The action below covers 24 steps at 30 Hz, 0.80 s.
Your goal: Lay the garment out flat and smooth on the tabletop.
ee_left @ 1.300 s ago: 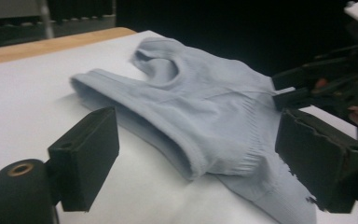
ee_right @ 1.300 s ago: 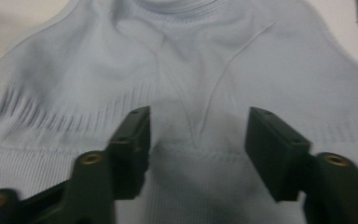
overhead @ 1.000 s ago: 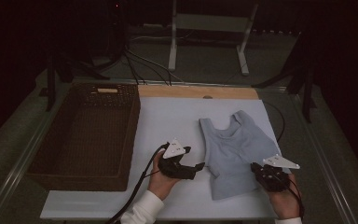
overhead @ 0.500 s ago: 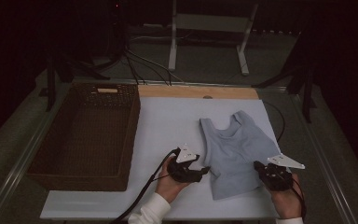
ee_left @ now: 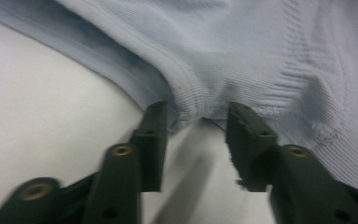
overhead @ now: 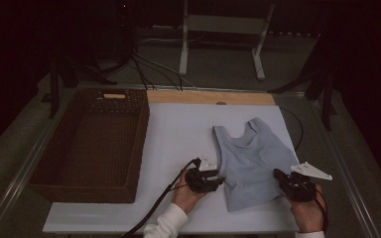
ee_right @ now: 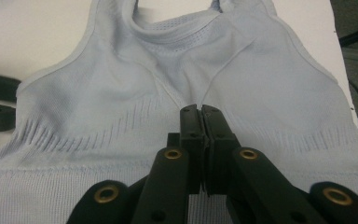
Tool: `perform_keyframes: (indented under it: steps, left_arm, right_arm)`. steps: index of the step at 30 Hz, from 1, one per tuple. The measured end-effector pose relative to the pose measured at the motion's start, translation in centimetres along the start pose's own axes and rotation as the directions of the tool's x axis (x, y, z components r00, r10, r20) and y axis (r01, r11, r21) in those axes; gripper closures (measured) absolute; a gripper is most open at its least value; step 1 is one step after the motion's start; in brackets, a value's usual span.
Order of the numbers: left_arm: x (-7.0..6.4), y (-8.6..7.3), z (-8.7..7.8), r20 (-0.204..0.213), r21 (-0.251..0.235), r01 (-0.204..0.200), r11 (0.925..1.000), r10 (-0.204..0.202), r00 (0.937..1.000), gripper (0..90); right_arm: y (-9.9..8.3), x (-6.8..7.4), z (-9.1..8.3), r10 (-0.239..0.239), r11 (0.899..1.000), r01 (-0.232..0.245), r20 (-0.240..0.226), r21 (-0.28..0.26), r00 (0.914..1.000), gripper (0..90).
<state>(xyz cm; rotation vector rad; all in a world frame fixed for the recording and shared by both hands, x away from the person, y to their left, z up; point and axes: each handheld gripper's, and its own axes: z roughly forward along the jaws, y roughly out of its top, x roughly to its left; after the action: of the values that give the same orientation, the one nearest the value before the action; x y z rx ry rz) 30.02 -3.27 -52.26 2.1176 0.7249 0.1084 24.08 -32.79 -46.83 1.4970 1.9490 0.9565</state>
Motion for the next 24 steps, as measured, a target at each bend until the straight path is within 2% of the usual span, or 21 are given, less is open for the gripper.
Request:
perform_keyframes:
  steps: [2,3,4,6,12,16,20,24]
  left_arm:
    - [0.0,0.1,0.1,-0.001,0.005,-0.006,1.0000,0.006,1.0000,68.9]
    - [0.0,0.1,0.1,0.002,0.011,-0.011,0.9999,0.011,0.9999,72.9]
    - [0.1,0.3,0.2,0.024,0.016,-0.010,0.9998,0.009,0.9997,82.0]
    - [0.2,0.4,0.0,0.028,0.021,-0.021,0.9996,0.021,0.9994,86.7]
    - [0.3,0.8,-0.7,0.021,0.004,-0.033,0.9994,0.033,0.9992,89.2]
    - [0.5,1.0,-1.5,-0.001,-0.022,-0.029,0.9993,0.029,0.9996,89.8]
    - [1.2,1.5,-2.9,-0.041,-0.062,-0.016,0.9980,0.013,0.9991,90.0]
    - [1.6,1.7,-3.7,-0.053,-0.080,-0.009,0.9967,0.005,0.9986,90.0]
  right_arm:
    - [0.0,0.0,0.0,0.002,1.000,-0.002,0.002,-0.001,1.0000,88.8]
    - [0.0,0.0,0.0,0.002,1.000,-0.002,0.003,-0.002,1.0000,88.8]
    - [0.0,-0.1,-0.1,0.005,1.000,-0.005,0.007,-0.005,1.0000,88.8]
    - [0.0,-0.2,-0.2,0.009,1.000,-0.009,0.010,-0.011,0.9999,88.8]
    - [0.1,-0.3,-0.3,0.013,1.000,-0.013,0.016,-0.019,0.9998,88.8]
    - [0.0,-0.2,-0.2,0.011,1.000,-0.011,0.012,-0.016,0.9999,88.8]
    - [0.1,0.4,0.0,-0.022,1.000,0.022,-0.008,-0.010,0.9997,88.8]
    - [0.0,0.8,0.2,-0.048,0.999,0.048,-0.013,0.005,0.9988,88.7]
